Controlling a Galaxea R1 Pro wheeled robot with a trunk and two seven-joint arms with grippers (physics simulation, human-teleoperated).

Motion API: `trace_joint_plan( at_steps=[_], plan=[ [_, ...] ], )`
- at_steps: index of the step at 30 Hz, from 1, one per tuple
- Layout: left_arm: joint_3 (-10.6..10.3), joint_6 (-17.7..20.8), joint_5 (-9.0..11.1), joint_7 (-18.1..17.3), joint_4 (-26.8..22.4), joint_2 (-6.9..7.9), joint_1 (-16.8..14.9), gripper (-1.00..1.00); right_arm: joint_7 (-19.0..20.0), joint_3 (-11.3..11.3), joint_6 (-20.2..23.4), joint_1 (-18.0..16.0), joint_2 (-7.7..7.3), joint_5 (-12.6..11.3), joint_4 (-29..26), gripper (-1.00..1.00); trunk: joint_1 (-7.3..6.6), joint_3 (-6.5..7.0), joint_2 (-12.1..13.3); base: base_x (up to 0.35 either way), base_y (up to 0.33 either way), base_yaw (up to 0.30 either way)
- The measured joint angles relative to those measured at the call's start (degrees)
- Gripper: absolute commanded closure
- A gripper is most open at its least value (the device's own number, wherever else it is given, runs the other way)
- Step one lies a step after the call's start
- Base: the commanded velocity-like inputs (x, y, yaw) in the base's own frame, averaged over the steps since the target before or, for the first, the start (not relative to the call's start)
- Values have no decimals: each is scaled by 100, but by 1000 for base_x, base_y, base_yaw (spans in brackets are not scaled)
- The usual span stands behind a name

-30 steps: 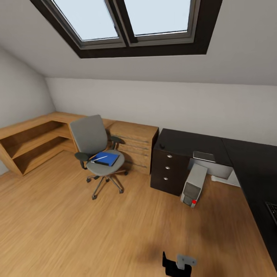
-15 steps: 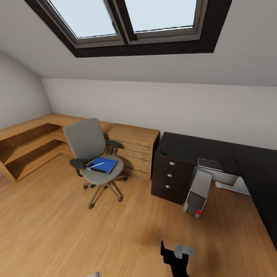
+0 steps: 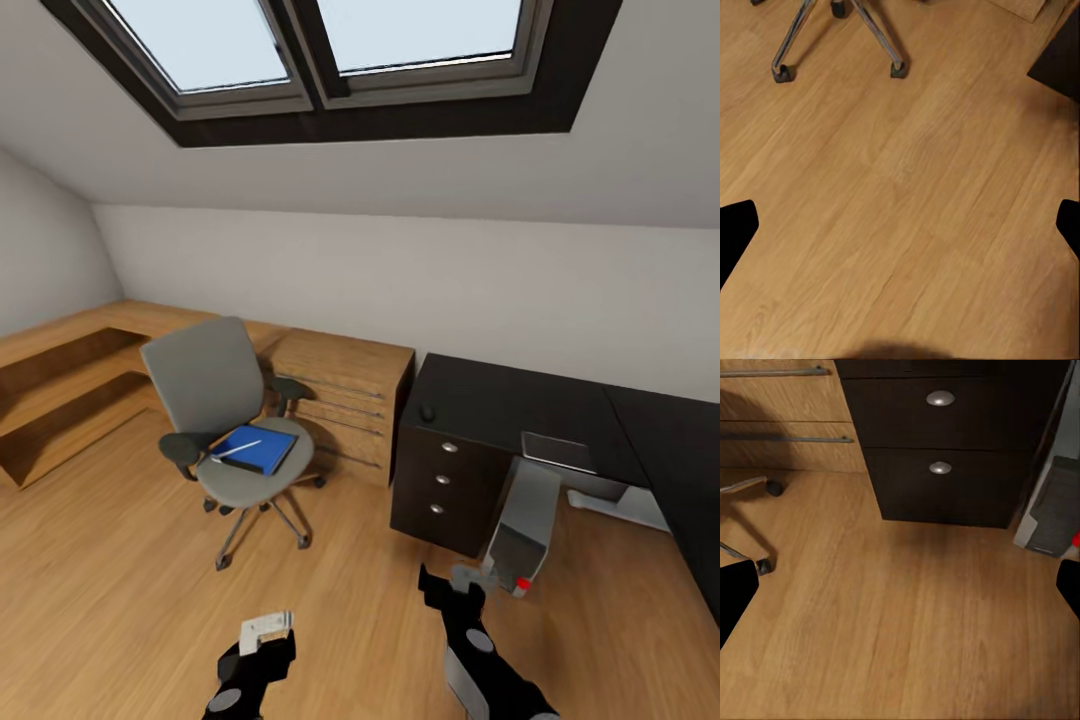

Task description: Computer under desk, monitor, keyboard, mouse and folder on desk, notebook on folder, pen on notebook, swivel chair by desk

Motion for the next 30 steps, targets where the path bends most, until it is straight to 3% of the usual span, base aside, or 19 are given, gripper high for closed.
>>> trace_joint_plan(
  at_steps=[5, 11, 14, 21, 30],
  plan=[
    [18, 710, -45, 222, -1153, -2, 1, -100, -340, 2, 1155, -306, -113, -3, -769, -100, 0, 0, 0, 330, -85, 0],
    [3, 1086, -52, 492, -2180, -10, 1, -100, -451, -7, 2147, -785, -218, -37, -1035, -100, 0, 0, 0, 330, -86, 0],
    [-39, 1459, -54, 654, -2581, -32, 2, -100, -466, -14, 2554, -988, -299, -55, -1091, -100, 0, 0, 0, 330, -79, 0],
    [-31, 1848, -46, 771, -2976, -122, 2, -100, -474, 3, 2757, -1109, -368, -47, -1115, -100, 0, 0, 1, 330, -45, 0],
    [-24, 1846, -73, 822, -3021, -7, 196, -100, -468, 19, 2588, -1110, -462, -33, -1115, -100, 0, -1, 1, 330, -7, 0]
  ],
)
